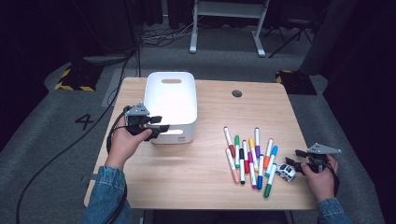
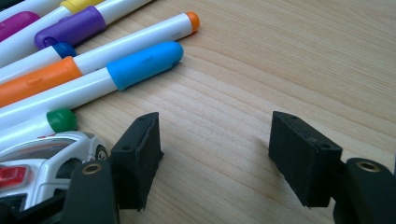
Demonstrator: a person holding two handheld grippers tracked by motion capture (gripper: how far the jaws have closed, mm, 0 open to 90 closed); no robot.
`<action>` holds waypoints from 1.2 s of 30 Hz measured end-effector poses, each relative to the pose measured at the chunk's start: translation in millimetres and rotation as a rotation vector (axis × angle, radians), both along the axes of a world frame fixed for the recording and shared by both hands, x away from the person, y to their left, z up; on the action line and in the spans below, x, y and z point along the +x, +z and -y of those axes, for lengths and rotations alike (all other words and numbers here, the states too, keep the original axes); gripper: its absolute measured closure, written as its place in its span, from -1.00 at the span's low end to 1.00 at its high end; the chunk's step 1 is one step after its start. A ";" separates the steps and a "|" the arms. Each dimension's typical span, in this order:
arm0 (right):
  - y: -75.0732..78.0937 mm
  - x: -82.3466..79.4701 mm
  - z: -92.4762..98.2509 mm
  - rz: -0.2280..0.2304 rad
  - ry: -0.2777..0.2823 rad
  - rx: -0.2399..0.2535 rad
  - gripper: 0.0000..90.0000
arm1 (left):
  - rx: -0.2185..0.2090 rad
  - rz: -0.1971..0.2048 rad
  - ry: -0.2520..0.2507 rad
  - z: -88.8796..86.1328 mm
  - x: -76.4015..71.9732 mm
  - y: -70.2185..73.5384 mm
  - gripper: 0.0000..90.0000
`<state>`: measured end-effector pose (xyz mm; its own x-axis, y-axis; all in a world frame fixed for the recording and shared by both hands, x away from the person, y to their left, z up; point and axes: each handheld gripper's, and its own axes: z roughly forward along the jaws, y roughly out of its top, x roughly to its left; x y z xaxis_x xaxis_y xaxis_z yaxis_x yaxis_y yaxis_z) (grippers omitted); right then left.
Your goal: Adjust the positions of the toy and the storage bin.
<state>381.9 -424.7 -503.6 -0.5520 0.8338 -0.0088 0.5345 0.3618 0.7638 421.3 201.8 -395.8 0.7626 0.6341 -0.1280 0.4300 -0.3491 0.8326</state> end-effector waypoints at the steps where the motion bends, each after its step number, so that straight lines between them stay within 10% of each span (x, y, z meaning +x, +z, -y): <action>1: 0.0 0.0 0.0 0.000 0.000 0.000 -0.24 | 0.002 0.010 -0.001 -0.3 -0.2 0.1 0.11; 20: 0.1 -0.3 -0.2 0.000 -0.001 -0.001 -0.24 | 0.050 0.047 -0.131 10.1 -30.4 -2.0 0.24; 32: 0.0 -0.8 -1.0 0.000 -0.004 -0.001 -0.24 | 0.063 0.017 -0.117 8.8 -64.4 2.1 0.15; 36: 0.0 -0.6 -1.1 0.001 -0.003 -0.001 -0.24 | 0.041 0.071 -0.066 2.1 -65.3 12.9 0.07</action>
<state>381.3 -423.6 -503.6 -0.5492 0.8356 -0.0096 0.5352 0.3605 0.7639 356.0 199.7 -382.9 0.8089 0.5861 -0.0472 0.3458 -0.4092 0.8444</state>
